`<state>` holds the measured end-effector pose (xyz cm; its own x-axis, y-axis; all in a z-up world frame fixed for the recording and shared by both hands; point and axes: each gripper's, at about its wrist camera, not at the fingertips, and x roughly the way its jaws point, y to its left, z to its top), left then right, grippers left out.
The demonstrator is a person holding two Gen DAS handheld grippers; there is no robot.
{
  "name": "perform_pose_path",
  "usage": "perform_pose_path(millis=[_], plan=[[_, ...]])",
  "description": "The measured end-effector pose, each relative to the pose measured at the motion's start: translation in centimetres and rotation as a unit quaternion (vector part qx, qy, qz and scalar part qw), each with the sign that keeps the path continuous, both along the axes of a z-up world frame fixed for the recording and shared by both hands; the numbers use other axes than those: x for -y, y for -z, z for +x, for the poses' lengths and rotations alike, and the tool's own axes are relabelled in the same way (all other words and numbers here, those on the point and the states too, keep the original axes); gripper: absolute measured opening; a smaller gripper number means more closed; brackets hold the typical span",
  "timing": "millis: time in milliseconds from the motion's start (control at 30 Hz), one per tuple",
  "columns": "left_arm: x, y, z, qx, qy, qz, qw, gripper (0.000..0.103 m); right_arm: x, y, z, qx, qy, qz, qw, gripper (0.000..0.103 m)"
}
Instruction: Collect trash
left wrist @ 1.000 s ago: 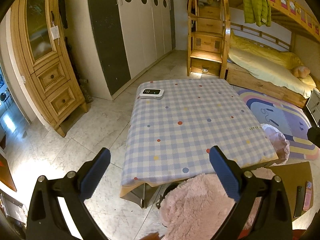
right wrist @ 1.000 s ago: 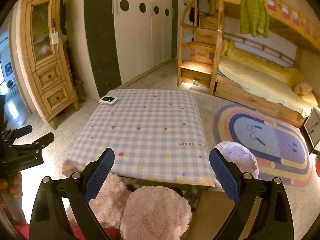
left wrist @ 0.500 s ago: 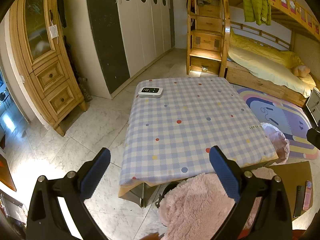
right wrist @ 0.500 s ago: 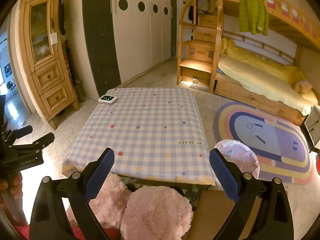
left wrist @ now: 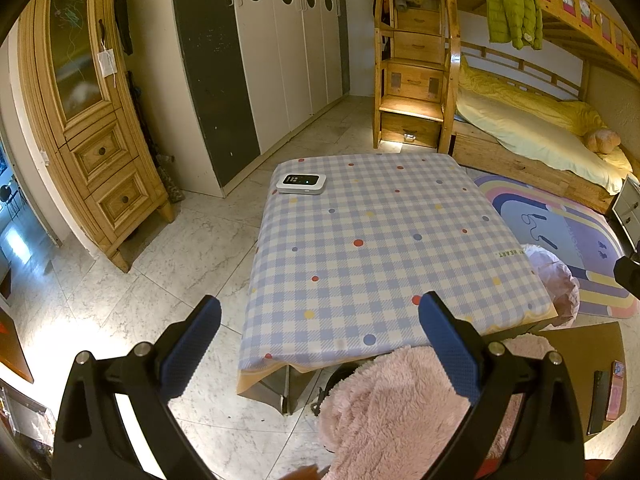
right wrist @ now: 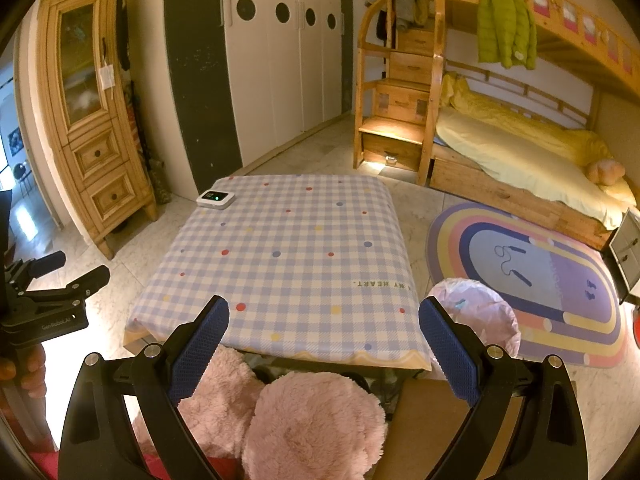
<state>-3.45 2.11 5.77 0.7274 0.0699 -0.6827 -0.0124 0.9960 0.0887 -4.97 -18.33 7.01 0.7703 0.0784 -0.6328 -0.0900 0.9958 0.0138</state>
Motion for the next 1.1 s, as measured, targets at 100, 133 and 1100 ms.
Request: perform_pose_path(millis=[100,133,1100], plan=[[0.0,-0.01,0.01,0.0,0.0,0.001,1.0,0.096,0.02,-0.01,0.0,0.0,0.001,0.0,1.0,0.095],[0.01,0.01,0.01,0.0,0.0,0.0,1.0,0.096,0.05,-0.01,0.0,-0.001,0.001,0.0,1.0,0.095],[0.17,-0.01,-0.02,-0.001,0.0,0.001,1.0,0.096,0.06,0.27,0.06,-0.002,0.002,0.001,1.0,0.095]])
